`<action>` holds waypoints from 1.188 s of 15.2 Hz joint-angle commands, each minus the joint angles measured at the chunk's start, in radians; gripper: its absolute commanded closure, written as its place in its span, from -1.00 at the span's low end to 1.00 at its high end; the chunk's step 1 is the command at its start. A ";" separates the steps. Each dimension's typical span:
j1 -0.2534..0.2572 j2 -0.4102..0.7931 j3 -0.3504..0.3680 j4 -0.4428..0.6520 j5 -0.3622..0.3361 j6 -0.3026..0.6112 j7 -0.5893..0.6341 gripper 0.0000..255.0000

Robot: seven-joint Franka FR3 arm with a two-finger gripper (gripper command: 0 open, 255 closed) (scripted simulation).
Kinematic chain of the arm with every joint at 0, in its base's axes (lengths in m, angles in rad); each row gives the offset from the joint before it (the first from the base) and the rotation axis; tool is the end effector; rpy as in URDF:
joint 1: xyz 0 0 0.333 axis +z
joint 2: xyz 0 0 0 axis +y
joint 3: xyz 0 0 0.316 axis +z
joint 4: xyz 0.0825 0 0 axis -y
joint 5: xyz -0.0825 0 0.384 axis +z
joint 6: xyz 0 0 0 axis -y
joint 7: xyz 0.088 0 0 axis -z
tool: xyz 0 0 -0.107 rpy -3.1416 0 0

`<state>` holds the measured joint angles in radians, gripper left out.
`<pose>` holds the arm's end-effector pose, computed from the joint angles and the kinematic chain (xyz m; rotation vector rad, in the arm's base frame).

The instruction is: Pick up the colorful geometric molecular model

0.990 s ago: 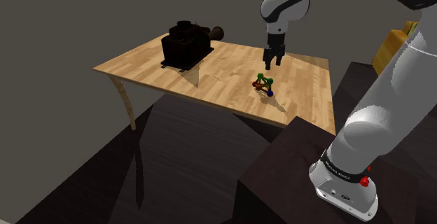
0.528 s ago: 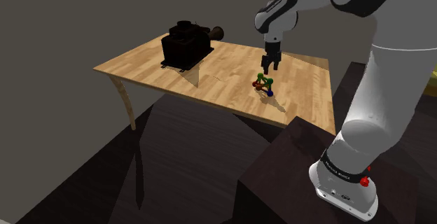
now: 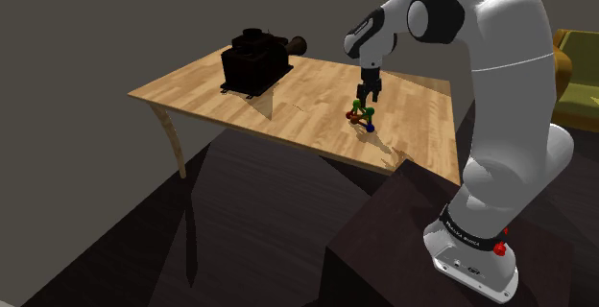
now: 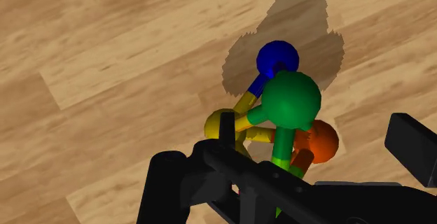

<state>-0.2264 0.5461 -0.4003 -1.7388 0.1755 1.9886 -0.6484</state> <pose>0.5320 -0.3470 0.2656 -3.0205 0.0652 0.3550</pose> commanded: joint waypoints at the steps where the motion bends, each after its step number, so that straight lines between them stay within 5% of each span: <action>1: -0.009 0.029 0.005 0.007 0.009 0.018 -0.008 -1.00; 8: -0.017 0.076 0.017 0.001 0.027 0.070 -0.016 -1.00; 9: -0.017 0.074 0.017 -0.002 0.026 0.071 -0.016 1.00; 18: -0.017 0.076 0.017 0.001 0.027 0.070 -0.016 1.00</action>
<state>-0.2427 0.6180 -0.3843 -1.7376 0.2014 2.0588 -0.6630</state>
